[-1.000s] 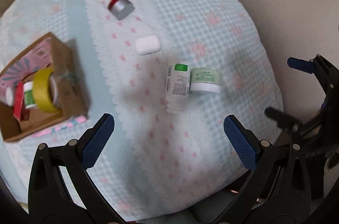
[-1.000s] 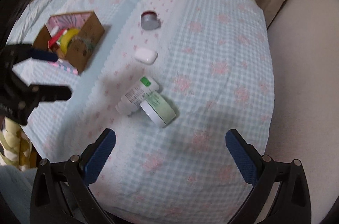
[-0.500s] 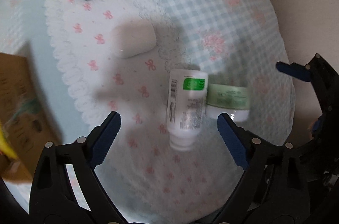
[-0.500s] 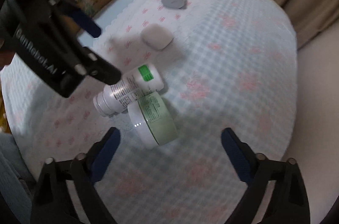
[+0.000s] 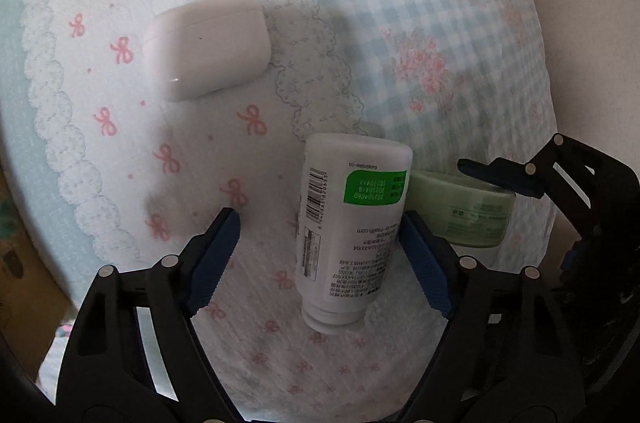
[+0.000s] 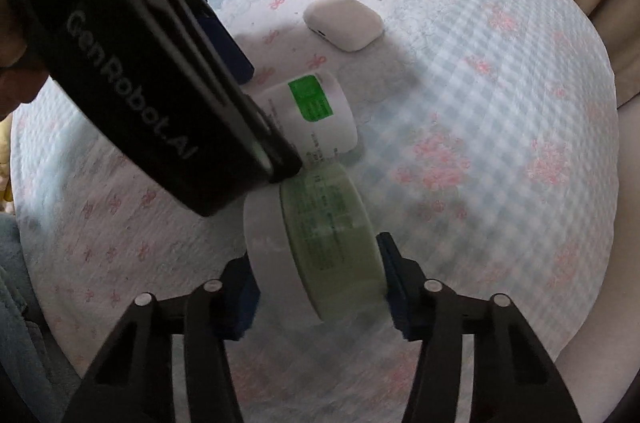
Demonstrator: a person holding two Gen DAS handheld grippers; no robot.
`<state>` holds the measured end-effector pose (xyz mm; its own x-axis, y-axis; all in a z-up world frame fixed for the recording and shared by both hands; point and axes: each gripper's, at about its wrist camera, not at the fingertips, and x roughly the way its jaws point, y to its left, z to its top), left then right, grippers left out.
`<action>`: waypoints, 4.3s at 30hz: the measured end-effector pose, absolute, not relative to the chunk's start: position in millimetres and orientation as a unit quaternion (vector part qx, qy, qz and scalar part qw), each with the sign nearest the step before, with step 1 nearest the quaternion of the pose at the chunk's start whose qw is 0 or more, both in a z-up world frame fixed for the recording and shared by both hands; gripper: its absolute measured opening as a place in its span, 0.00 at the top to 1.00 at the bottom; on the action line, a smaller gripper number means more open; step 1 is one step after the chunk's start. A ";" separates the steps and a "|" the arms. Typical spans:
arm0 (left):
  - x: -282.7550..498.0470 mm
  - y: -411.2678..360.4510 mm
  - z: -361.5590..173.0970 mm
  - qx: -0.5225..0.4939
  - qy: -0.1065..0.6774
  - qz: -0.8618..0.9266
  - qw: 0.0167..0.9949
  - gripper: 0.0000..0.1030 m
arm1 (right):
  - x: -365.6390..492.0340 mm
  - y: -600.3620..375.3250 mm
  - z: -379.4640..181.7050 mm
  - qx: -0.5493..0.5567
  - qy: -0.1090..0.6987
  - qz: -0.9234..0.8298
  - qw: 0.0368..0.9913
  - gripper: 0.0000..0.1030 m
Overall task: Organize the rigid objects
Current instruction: 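Grasp the white green-label bottle with the left tool while the right tool grasps the pale green jar, then carry the white bottle and pale green jar over the cardboard box with both tools, then release the white bottle and pale green jar into the cardboard box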
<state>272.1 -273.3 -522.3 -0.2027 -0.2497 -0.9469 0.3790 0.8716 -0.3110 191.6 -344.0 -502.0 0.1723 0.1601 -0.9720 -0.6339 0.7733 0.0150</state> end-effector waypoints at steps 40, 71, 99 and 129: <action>234.9 -216.8 -382.4 -0.003 0.655 -0.179 0.734 0.55 | 200.0 -380.1 -381.9 -0.042 0.594 0.129 0.793 0.61; 239.5 140.6 -221.4 -0.072 0.571 -0.114 0.810 0.55 | 221.9 -115.6 -202.1 0.048 0.515 0.142 0.844 0.61; 341.9 200.1 -390.3 0.041 0.675 -0.182 0.714 0.55 | 283.9 35.2 -386.6 0.147 0.633 0.108 0.752 0.61; 296.8 221.4 -332.3 0.051 0.629 -0.152 0.761 0.00 | 257.9 -15.5 -349.5 0.252 0.577 0.128 0.766 0.01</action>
